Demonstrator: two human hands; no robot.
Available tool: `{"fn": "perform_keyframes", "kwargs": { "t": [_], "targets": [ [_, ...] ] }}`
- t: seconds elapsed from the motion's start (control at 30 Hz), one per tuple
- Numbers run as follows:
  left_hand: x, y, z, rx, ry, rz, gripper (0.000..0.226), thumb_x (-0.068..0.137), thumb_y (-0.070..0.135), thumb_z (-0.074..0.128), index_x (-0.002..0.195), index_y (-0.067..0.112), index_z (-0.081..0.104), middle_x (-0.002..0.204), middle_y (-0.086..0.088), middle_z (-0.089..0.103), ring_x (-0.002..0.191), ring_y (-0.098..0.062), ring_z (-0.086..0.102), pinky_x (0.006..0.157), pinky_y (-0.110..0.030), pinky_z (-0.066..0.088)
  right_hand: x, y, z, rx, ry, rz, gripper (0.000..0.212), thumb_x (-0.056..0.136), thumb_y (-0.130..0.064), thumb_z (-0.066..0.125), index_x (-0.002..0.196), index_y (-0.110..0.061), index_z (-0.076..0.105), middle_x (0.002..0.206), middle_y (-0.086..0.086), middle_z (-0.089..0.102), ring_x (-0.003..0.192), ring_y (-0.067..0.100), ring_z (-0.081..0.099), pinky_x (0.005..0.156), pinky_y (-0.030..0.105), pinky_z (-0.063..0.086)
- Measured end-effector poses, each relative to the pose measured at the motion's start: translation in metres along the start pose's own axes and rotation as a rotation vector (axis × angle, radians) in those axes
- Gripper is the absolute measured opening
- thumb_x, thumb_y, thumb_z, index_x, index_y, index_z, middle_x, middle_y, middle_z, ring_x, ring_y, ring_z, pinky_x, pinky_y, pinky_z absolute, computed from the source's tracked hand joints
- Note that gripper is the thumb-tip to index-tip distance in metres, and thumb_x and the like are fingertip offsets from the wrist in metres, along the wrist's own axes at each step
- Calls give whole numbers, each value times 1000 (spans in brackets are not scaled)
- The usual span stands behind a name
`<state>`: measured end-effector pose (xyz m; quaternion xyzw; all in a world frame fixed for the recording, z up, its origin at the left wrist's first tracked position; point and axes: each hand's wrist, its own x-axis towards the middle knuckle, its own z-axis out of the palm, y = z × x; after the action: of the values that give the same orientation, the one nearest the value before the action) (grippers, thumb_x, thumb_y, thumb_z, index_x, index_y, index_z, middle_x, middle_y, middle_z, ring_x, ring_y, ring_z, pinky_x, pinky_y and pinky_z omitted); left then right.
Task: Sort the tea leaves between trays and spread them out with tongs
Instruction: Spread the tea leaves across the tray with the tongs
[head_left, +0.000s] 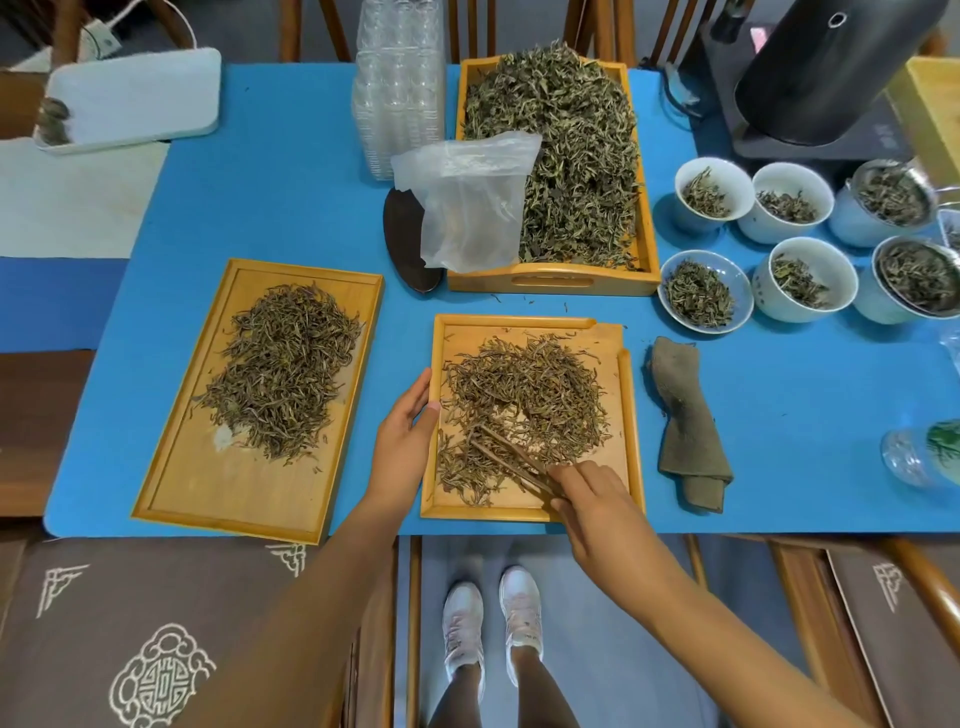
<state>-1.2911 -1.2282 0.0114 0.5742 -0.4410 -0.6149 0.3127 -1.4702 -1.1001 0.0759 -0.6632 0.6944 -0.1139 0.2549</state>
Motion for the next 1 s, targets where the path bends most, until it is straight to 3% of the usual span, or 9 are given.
{"fn": "perform_keyframes", "kwargs": {
  "t": [0.73,1.0],
  "targets": [
    [0,0,-1,-11,-8,16,43,96,20,51,136,32,44,134,17,45,123,0,40,97,-18,32,-16,0,2,56,-28,-15,27,93,-12,45,119,-14,51,112,6,53,99,22,46,87,29,38],
    [1,-1,0,-3,0,16,42,95,21,51,135,34,44,131,20,45,121,1,40,92,-15,32,-17,-2,7,54,-50,-12,27,93,-12,45,120,-13,50,111,7,52,99,23,45,87,30,37]
  ]
}}
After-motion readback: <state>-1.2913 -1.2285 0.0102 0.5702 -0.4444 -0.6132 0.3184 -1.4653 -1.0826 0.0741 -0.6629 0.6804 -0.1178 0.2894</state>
